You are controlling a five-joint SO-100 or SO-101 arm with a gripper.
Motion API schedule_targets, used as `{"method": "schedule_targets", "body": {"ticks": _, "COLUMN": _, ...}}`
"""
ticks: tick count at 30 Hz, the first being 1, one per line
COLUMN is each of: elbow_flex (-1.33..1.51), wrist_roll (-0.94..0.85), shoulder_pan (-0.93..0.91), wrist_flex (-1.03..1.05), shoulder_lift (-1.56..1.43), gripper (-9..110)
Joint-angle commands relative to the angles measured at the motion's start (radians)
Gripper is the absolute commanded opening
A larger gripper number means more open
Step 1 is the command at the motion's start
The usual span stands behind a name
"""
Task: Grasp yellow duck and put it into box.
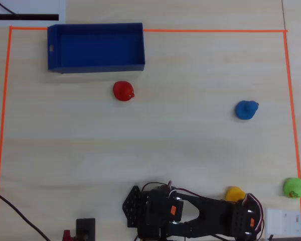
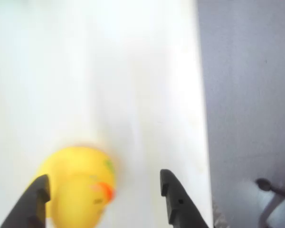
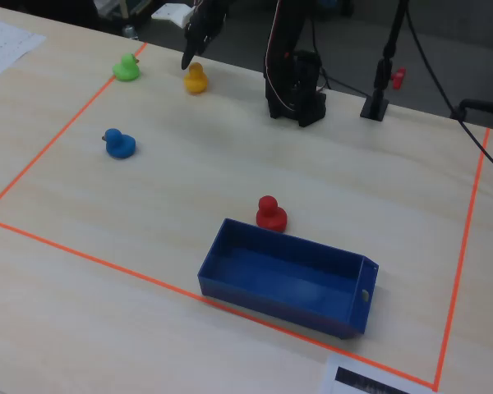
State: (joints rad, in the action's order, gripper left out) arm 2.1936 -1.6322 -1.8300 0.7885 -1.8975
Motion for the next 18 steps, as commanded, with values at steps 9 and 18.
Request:
{"method": "schedule_targets", "body": {"ticks": 9, "elbow_flex": -0.005, "wrist_roll": -0.006, "shoulder_pan": 0.06, "wrist_flex": 0.095, "shoulder_lift": -0.104, "gripper": 35}}
{"method": "schedule_targets", "body": {"ticks": 18, "elbow_flex": 0.011, "wrist_roll": -0.057, "shoulder_pan": -0.021, "wrist_flex": 0.089, "shoulder_lift": -0.031, "gripper": 35}}
